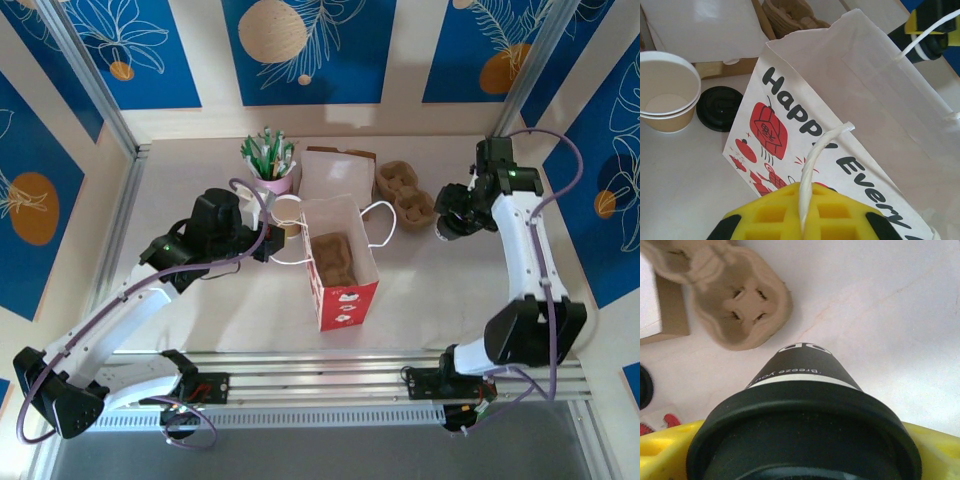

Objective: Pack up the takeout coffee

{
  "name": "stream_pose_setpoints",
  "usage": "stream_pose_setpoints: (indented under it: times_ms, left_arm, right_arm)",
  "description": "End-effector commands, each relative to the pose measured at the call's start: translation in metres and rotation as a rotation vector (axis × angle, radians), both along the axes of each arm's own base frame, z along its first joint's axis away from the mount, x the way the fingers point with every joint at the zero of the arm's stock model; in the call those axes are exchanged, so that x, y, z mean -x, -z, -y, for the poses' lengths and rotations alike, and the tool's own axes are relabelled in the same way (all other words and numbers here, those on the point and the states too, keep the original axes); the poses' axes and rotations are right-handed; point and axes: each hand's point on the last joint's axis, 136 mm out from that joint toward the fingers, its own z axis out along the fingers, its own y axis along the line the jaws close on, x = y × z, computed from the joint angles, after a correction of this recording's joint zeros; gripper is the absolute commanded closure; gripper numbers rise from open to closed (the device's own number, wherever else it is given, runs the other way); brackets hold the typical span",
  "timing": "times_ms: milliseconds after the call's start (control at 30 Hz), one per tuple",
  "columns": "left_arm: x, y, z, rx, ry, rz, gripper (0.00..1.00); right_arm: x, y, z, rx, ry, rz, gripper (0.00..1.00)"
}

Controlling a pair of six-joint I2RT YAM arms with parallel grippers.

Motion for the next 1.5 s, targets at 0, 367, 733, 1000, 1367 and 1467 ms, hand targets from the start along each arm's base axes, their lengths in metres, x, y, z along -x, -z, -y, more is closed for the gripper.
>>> stream_pose_setpoints:
  times_ms: [0, 367, 733, 1000, 1367, 1467]
  left_arm:
    - [-0.001, -0.003, -0.001, 0.016, 0.010, 0.020, 1.00]
    - [-0.004, 0.002, 0.000, 0.010, 0.012, 0.010, 1.00]
    - [-0.007, 0.006, -0.001, -0.003, 0.006, 0.006, 1.00]
    - [-0.009, 0.009, -0.003, -0.010, 0.004, 0.002, 1.00]
    - [-0.009, 0.009, -0.002, -0.007, 0.008, -0.001, 1.00]
    - [-0.009, 0.009, -0.003, -0.008, 0.008, 0.000, 1.00]
  right_arm:
    - [0.018, -0.027, -0.016, -0.031, -0.034, 0.041, 0.16]
    - [0.061, -0.129, -0.050, -0.049, -0.146, 0.293, 0.17]
    - [0.103, -0.204, -0.116, -0.164, -0.378, 0.430, 0.21]
    - [0.128, -0.199, -0.178, -0.174, -0.608, 0.348, 0.21]
    - [0.132, -0.155, -0.230, 0.007, -0.783, 0.149, 0.21]
    - [0.130, -0.141, -0.241, 0.055, -0.815, 0.096, 0.21]
